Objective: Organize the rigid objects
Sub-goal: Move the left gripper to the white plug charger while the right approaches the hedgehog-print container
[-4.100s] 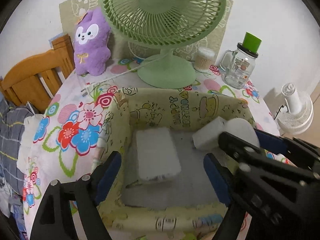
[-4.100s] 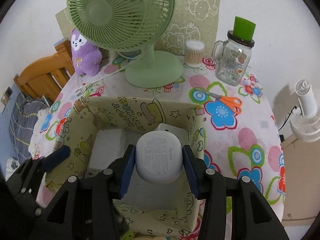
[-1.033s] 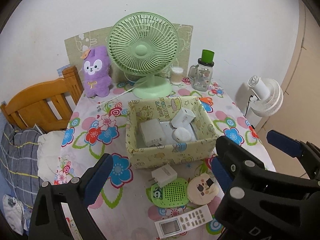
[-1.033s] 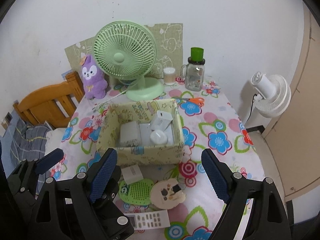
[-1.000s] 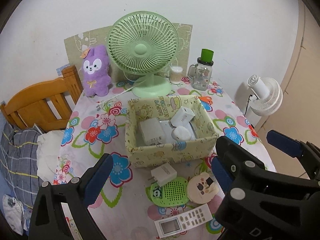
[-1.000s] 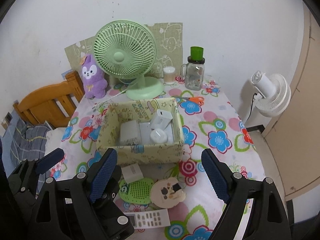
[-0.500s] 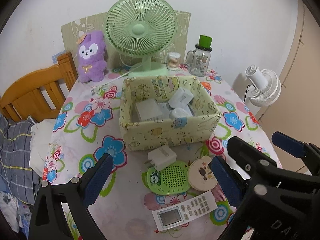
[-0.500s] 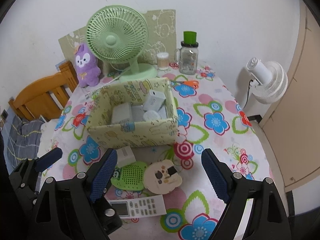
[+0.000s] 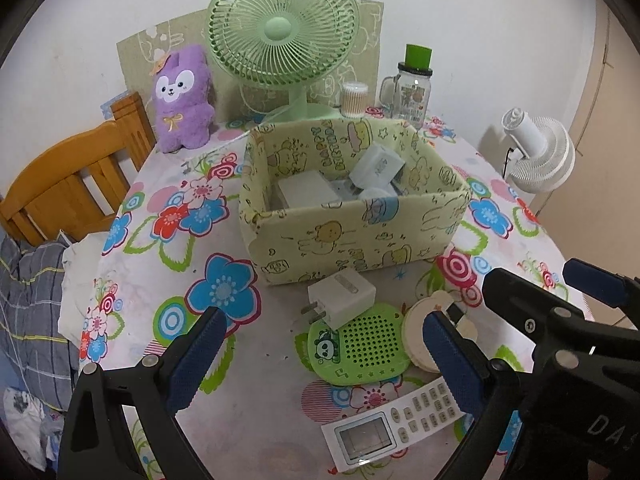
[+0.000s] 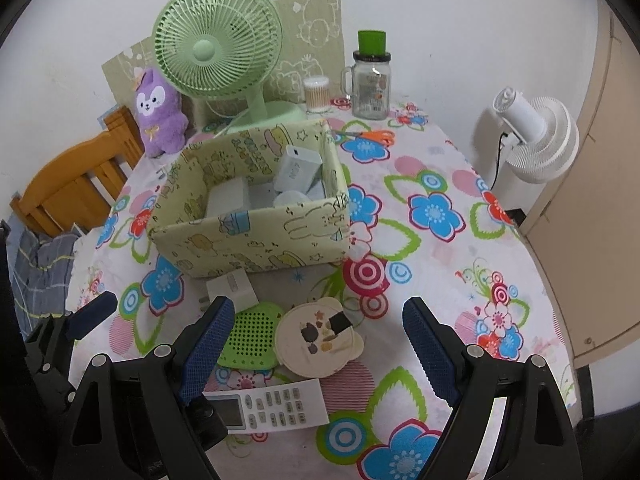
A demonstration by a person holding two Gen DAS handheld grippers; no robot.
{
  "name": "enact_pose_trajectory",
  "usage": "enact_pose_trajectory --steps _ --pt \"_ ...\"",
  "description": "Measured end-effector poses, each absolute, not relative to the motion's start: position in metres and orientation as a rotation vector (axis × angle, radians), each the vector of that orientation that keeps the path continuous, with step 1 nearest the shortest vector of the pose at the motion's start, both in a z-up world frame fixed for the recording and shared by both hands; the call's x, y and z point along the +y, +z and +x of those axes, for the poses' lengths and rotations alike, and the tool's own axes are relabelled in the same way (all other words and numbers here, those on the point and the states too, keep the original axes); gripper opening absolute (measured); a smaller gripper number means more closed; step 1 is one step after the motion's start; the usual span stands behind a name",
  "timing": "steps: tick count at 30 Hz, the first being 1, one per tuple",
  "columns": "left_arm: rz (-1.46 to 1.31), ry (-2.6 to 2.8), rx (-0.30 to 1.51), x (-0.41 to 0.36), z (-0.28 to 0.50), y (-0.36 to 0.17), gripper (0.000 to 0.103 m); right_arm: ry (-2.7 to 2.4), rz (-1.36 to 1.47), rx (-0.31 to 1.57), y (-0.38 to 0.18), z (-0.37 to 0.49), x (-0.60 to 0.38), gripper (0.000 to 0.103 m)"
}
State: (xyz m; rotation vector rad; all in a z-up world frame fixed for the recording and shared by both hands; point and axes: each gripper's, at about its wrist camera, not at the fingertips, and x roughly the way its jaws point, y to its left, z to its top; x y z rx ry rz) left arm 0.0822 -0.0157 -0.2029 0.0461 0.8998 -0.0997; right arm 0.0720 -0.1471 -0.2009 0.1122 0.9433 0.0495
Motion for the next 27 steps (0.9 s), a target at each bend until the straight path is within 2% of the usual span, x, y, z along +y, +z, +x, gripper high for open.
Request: enact_pose_trajectory --steps 25,27 --pt "0.032 -0.109 0.958 -0.012 0.095 -0.264 0.1 0.091 0.1 1.073 -0.276 0.097 -0.141 0.088" --pt "0.037 -0.109 0.967 -0.012 0.096 -0.269 0.1 0.095 0.097 1.077 -0.281 0.098 -0.14 0.091"
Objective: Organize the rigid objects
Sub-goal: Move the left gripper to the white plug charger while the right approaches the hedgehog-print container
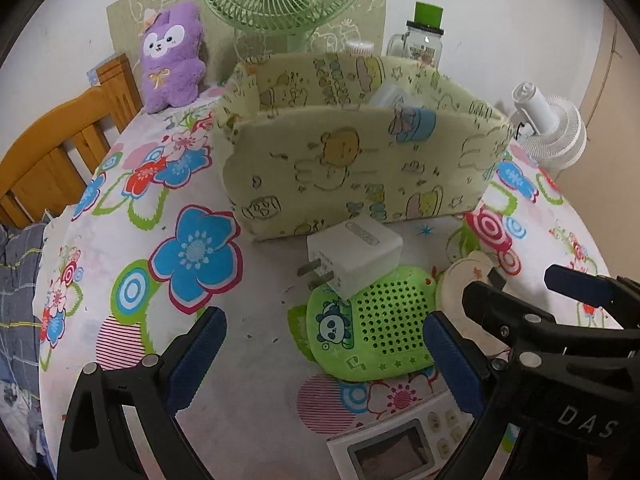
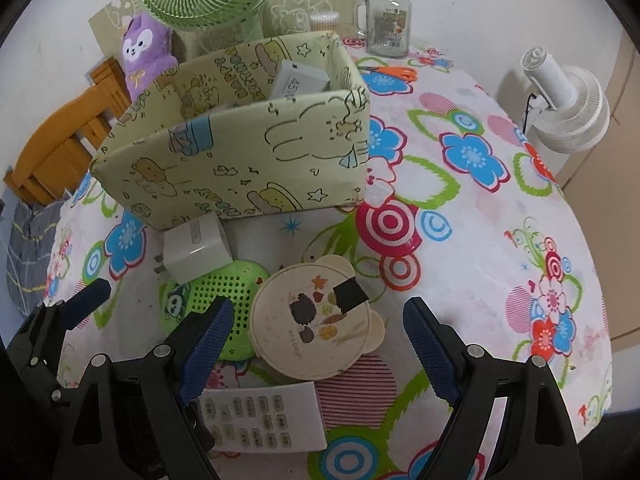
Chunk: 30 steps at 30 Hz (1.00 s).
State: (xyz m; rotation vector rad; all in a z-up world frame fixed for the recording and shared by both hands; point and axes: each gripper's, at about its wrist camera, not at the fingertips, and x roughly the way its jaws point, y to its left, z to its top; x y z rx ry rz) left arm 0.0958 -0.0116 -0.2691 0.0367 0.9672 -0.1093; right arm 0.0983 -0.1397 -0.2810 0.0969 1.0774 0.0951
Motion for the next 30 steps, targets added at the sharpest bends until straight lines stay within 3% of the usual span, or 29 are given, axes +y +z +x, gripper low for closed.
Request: enact_pose_trajectory --steps 16,30 --pt "0.041 -0.12 1.001 -0.014 0.096 -0.288 0.1 0.096 0.094 1.099 -0.309 0.107 -0.142 0.101" --pt "0.033 -0.134 1.009 -0.018 0.099 -0.291 0.1 0.138 0.137 1.107 -0.314 0.116 -0.133 0.103"
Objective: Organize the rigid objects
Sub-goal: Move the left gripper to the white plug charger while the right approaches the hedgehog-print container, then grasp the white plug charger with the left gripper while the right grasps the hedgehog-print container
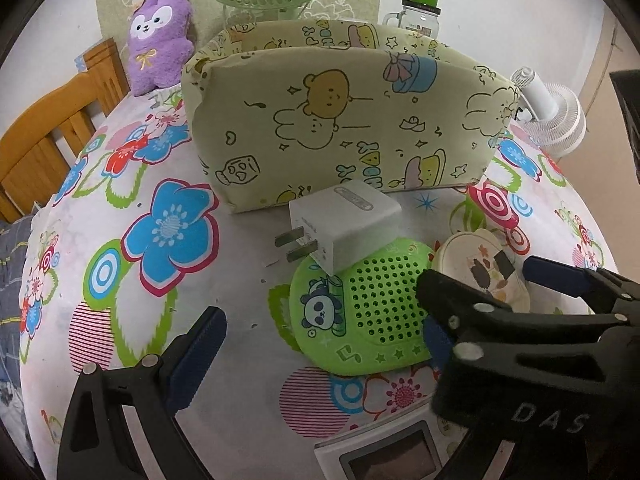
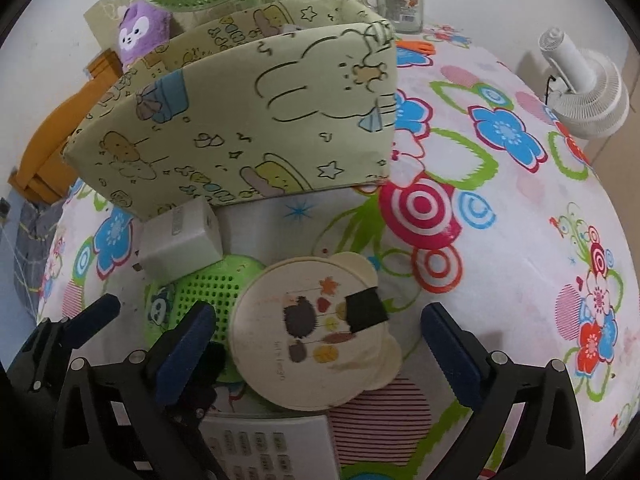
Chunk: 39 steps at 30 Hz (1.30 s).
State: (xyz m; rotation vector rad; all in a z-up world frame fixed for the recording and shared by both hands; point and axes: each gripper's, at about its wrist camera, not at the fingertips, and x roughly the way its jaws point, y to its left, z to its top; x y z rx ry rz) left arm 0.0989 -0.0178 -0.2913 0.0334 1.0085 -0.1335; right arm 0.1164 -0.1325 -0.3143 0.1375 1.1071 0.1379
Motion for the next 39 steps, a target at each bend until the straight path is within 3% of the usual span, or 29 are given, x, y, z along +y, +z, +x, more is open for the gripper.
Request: enact_pose_trajectory --steps 2,4,5,39 --pt "0.038 -0.134 1.011 -0.018 0.099 -0.292 0.101 0.134 0.116 1.111 -0.314 0.117 -0.128 0.099" --pt "0.041 -0.139 1.015 -0.019 0.099 -0.291 0.101 0.137 0.093 1.108 -0.312 0.117 -0.124 0.084" --pt "0.042 -0.139 1.016 -0.02 0.1 -0.291 0.101 0.131 0.073 1.107 -0.311 0.118 -0.122 0.081" --pt "0.006 -0.062 1.027 -0.025 0.161 -0.291 0.1 0.038 0.081 1.104 -0.307 0.162 -0.163 0.08"
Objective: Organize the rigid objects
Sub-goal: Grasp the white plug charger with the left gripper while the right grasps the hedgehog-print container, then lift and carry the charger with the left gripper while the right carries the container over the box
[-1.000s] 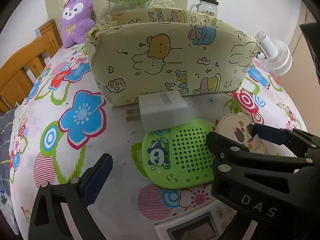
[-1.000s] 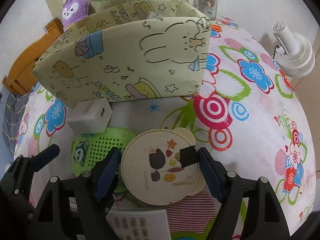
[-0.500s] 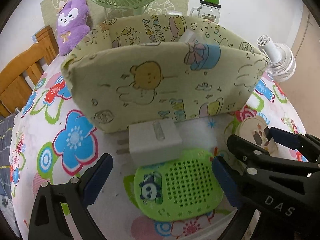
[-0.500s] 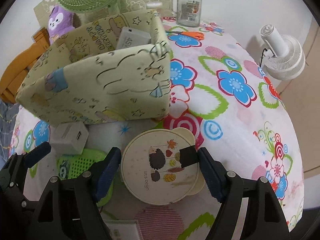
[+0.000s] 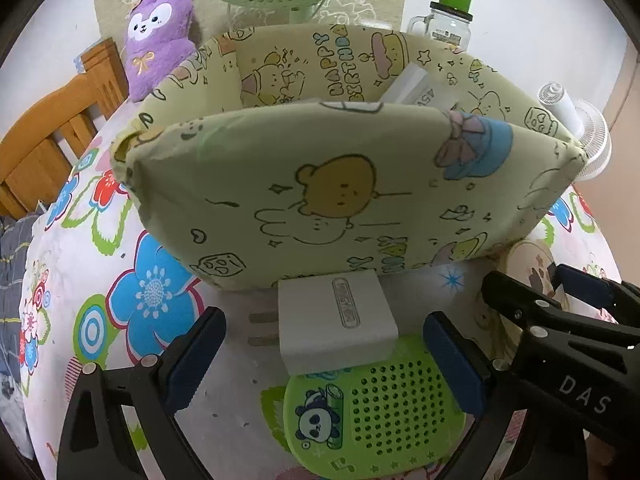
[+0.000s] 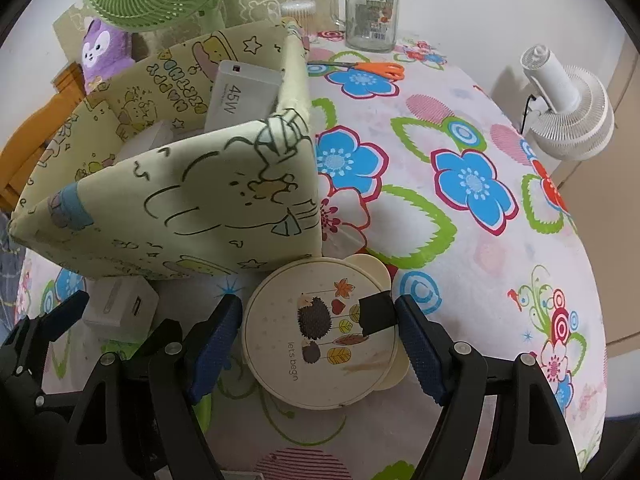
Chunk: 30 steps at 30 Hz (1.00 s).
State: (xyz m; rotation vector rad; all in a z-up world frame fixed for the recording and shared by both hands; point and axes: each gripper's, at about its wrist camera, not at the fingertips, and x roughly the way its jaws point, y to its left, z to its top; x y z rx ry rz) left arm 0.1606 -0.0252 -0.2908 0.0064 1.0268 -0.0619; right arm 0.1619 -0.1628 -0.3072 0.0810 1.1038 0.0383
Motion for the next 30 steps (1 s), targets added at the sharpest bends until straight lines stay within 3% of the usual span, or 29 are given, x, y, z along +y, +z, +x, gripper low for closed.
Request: enact_pose_trajectory --steps 3,5,11,30 --pt "0.016 -0.063 1.02 -0.026 0.164 -0.292 0.097 0.036 0.096 1.114 -0.309 0.164 -0.165 0.08" --pt "0.04 -0.051 1.018 -0.028 0.166 -0.293 0.084 0.025 0.091 1.117 -0.31 0.164 -0.167 0.08" --pt "0.042 -0.065 1.028 -0.031 0.17 -0.293 0.066 0.012 0.108 1.116 -0.311 0.167 -0.173 0.08" --pt "0.055 -0.096 0.977 -0.033 0.136 -0.273 0.066 0.009 0.119 1.082 -0.296 0.149 -0.164 0.08"
